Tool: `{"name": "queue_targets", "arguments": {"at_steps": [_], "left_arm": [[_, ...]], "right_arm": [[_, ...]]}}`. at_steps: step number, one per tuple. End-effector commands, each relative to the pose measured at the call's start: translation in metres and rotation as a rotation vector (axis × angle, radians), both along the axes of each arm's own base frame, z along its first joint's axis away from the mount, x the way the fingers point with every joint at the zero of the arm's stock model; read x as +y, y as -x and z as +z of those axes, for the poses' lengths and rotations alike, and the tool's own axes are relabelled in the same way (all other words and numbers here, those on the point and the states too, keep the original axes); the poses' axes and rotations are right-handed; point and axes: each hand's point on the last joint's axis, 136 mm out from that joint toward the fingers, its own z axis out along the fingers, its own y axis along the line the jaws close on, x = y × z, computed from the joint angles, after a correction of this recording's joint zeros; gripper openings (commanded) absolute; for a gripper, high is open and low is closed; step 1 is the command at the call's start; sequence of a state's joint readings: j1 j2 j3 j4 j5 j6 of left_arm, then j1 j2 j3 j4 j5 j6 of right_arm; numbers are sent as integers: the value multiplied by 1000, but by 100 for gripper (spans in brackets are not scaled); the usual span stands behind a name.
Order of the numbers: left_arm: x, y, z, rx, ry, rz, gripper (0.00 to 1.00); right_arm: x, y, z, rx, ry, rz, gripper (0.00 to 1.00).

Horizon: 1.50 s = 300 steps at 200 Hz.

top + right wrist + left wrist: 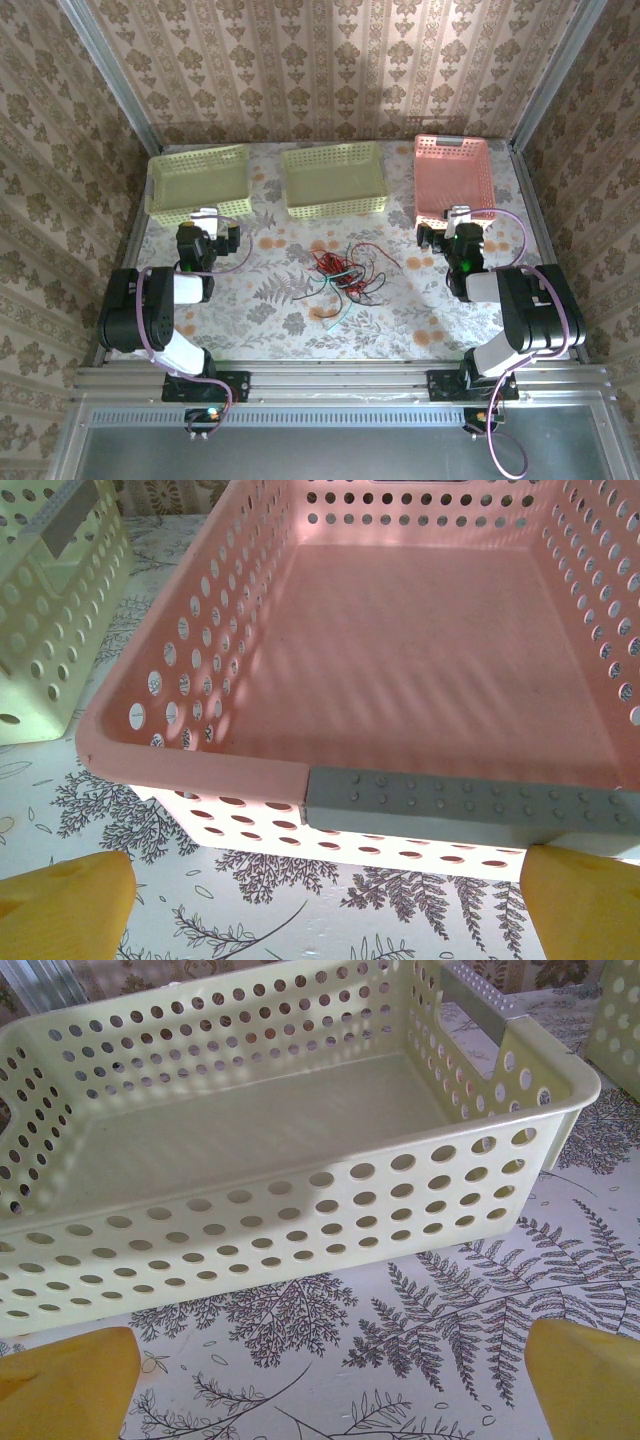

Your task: Untangle the cables

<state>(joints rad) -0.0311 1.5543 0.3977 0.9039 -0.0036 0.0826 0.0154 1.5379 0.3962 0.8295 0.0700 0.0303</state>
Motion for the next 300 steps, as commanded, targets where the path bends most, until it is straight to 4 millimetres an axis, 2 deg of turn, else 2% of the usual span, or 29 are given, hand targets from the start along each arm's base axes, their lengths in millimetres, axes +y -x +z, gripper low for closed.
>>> {"name": "queue_targets", "arguments": {"at_steps": [1, 202, 217, 229, 235, 238, 241, 257, 264, 279, 290, 300], "left_arm": [[2, 1, 0, 7, 12, 11, 100], [5, 2, 3, -3, 14, 22, 100], [-8, 9, 24, -27, -30, -16, 100], [-18, 15, 51, -23, -67, -24, 100], [-23, 18, 72, -33, -70, -29, 100], [-25, 21, 80, -29, -71, -36, 100], [-27, 22, 91, -33, -65, -35, 100], [-31, 38, 149, -56, 10, 1, 100], [-30, 49, 176, -64, 52, 19, 100], [-25, 75, 225, -74, 222, 81, 100], [-23, 97, 251, -78, 334, 92, 100], [-31, 120, 266, -74, 389, 29, 100]], "right_arm": [[2, -6, 12, -35, -5, 9, 100], [1, -7, 12, -33, -7, 9, 100], [-2, -7, 16, -42, 1, -17, 100], [-4, -5, 30, -22, 49, -69, 100], [-1, -5, 40, -8, 71, -69, 100], [1, -5, 40, 15, 83, -64, 100], [3, -4, 56, -6, 87, -69, 100], [12, 2, 106, 8, 90, -130, 100], [21, 9, 132, 17, 80, -132, 100], [39, 28, 172, 63, -11, -116, 100], [54, 40, 188, 76, -147, -49, 100], [45, 53, 185, 79, -327, -159, 100]]}}
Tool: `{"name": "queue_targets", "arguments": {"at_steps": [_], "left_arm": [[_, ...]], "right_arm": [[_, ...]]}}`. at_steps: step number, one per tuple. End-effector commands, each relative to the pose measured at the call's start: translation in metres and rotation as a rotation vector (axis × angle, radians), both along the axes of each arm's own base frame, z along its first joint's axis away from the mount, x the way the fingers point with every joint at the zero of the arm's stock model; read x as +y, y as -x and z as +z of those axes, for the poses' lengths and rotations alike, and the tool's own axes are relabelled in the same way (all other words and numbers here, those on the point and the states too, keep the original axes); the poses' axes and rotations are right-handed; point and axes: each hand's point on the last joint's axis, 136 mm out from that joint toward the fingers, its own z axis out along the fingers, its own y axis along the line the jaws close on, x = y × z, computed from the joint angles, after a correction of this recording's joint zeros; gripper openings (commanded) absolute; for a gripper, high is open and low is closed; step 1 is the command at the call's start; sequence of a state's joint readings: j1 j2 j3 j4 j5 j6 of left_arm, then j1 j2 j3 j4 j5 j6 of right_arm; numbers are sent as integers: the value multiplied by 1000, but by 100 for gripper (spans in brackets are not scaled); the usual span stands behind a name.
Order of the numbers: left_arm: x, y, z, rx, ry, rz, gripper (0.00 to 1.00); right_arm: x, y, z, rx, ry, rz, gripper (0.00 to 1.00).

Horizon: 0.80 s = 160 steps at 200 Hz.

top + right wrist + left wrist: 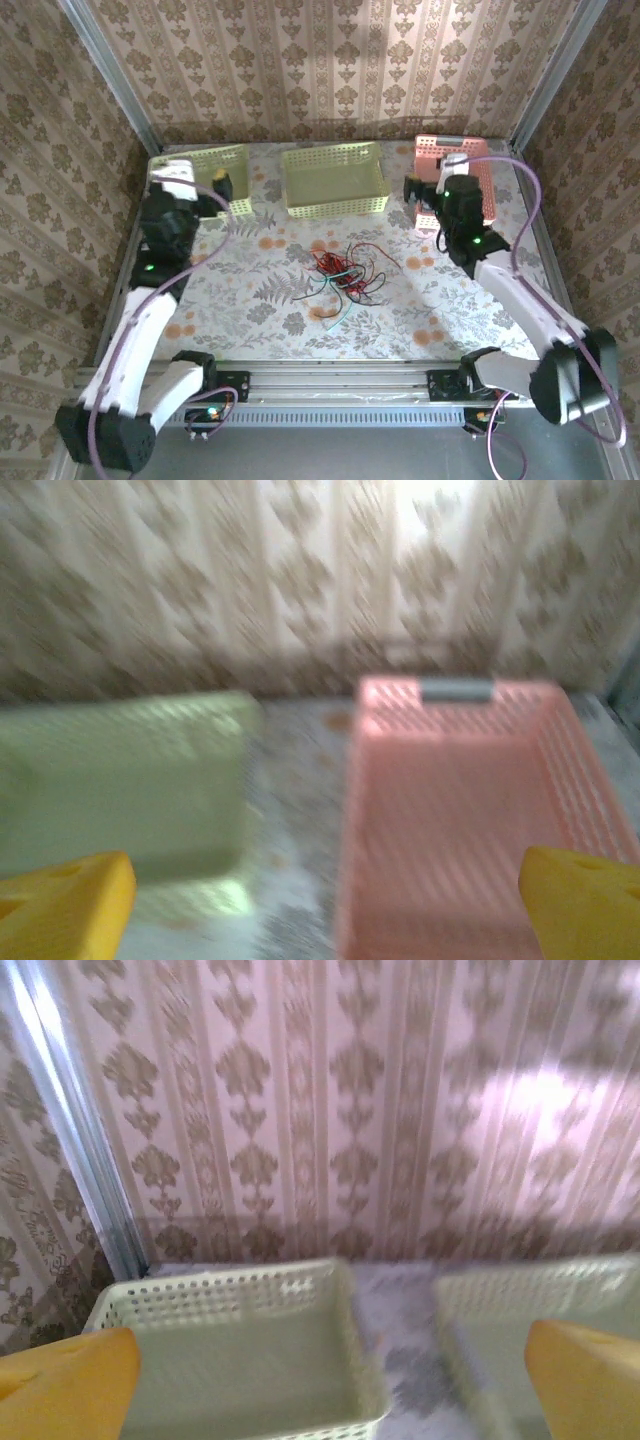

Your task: Untangle the cables

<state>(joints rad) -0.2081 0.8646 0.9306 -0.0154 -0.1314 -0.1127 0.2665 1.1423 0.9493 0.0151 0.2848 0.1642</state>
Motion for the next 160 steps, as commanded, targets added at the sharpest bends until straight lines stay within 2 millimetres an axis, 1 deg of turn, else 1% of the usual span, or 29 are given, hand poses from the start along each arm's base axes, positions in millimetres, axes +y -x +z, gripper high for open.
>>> {"name": "queue_targets", "arguments": {"at_steps": [1, 5, 8, 10, 14, 19, 25, 36, 37, 41, 45, 53, 60, 63, 76, 80, 92, 98, 113, 127, 149, 160], "left_arm": [[4, 52, -19, 215, 188, -14, 100], [2, 59, -13, 193, 190, -35, 100], [2, 64, -8, 168, 200, -44, 100], [3, 67, -6, 153, 215, -42, 100], [6, 73, -4, 128, 246, -32, 100], [11, 81, -2, 95, 282, -19, 100], [14, 90, 2, 52, 307, -20, 100], [11, 104, 8, -14, 292, -62, 100], [12, 105, 8, -17, 291, -63, 100], [12, 107, 7, -18, 288, -61, 100], [14, 107, 3, 1, 288, -52, 100], [15, 105, -9, 61, 293, -31, 100], [13, 101, -22, 122, 290, -29, 100], [11, 98, -29, 153, 288, -35, 100], [-2, 87, -61, 273, 303, -71, 100], [-8, 83, -74, 317, 314, -93, 100], [-24, 76, -101, 416, 356, -154, 100], [-31, 74, -113, 465, 385, -175, 97], [-48, 74, -128, 548, 445, -252, 97], [-63, 75, -138, 599, 488, -319, 97], [-73, 79, -159, 698, 550, -337, 95], [-81, 82, -175, 743, 582, -346, 94]], "right_arm": [[-19, 52, -34, 230, -278, -141, 100], [-20, 56, -37, 226, -330, -143, 100], [-16, 57, -38, 223, -352, -108, 99], [-9, 58, -38, 222, -375, -57, 96], [-5, 59, -38, 209, -393, -13, 86], [-3, 62, -40, 218, -416, -2, 80], [-1, 67, -47, 270, -424, -7, 75], [4, 75, -63, 411, -370, -1, 67], [4, 77, -69, 437, -363, -6, 66], [6, 82, -77, 502, -329, -3, 60], [7, 85, -83, 549, -297, -6, 55], [7, 94, -97, 644, -242, -23, 52], [13, 101, -106, 695, -210, -1, 42], [15, 103, -109, 708, -202, 12, 40], [34, 113, -120, 716, -186, 94, 40], [42, 115, -121, 706, -189, 129, 39], [64, 121, -127, 687, -210, 224, 41], [74, 123, -129, 685, -221, 261, 42], [101, 127, -136, 712, -228, 357, 41], [119, 128, -148, 747, -190, 399, 42], [147, 132, -174, 833, -138, 466, 45], [162, 127, -180, 827, -127, 495, 47]]}}
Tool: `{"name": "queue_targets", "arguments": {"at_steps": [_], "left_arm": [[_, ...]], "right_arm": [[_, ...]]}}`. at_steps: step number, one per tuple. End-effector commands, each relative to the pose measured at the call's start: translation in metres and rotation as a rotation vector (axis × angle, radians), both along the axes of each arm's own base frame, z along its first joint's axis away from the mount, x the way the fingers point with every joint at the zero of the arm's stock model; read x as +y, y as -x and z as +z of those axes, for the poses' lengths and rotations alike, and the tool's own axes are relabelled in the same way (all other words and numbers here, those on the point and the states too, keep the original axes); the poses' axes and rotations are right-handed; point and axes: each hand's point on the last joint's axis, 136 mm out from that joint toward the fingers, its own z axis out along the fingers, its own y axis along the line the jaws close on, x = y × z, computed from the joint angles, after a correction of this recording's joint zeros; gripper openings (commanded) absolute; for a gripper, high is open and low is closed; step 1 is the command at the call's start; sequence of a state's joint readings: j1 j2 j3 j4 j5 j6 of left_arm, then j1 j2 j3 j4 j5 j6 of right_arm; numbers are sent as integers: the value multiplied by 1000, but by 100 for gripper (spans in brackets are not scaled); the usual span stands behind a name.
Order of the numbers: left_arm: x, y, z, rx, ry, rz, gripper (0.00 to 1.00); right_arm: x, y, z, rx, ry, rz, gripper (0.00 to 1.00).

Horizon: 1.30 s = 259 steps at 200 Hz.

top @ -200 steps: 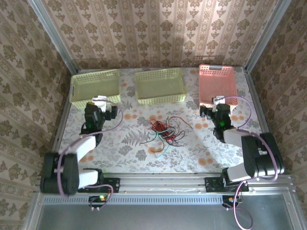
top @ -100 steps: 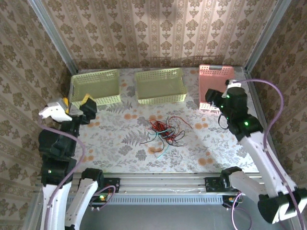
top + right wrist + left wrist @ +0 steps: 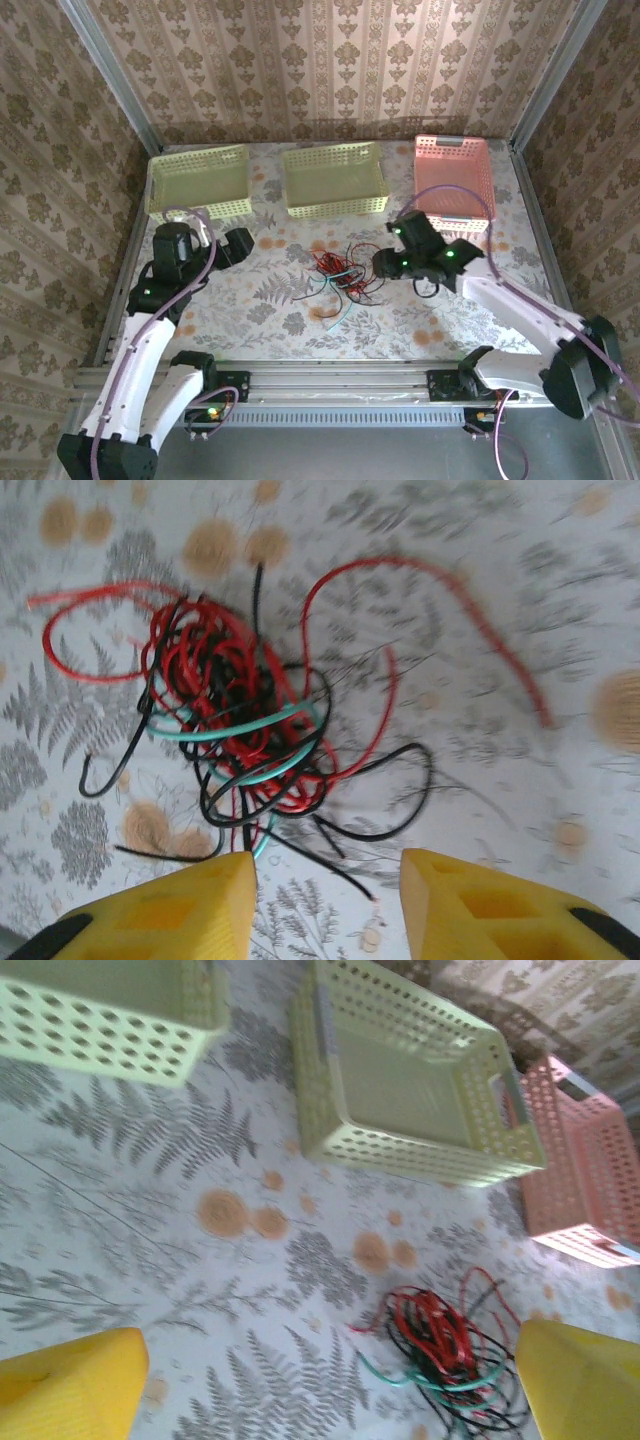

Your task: Untangle the cables

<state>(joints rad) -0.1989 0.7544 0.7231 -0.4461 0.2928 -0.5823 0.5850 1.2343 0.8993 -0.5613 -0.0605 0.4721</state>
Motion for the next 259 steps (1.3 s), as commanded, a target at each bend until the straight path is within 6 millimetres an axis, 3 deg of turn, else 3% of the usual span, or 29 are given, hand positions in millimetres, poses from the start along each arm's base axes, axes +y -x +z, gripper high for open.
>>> {"name": "queue_targets", "arguments": {"at_steps": [1, 31, 54, 80, 106, 168, 241, 259], "left_arm": [[-25, 13, -14, 92, 140, -71, 94], [-46, 28, -63, 198, 179, -96, 92], [-52, 36, -86, 246, 152, -89, 92], [-57, 37, -90, 262, 130, -102, 92], [-58, 35, -83, 257, 108, -111, 92], [-52, 27, -57, 198, 46, -101, 92], [-50, 23, -45, 166, 46, -86, 92], [-50, 22, -45, 161, 48, -77, 92]], "right_arm": [[35, -4, -12, 19, -19, 94, 48], [60, -12, -33, 43, -11, 135, 57], [72, -18, -47, 74, -17, 141, 57], [80, -19, -66, 117, -21, 138, 47], [82, -19, -68, 109, -13, 120, 37], [89, -17, -40, 34, -49, 105, 0], [87, -20, 29, -118, -74, 125, 0], [85, -20, 36, -134, -59, 133, 0]]}}
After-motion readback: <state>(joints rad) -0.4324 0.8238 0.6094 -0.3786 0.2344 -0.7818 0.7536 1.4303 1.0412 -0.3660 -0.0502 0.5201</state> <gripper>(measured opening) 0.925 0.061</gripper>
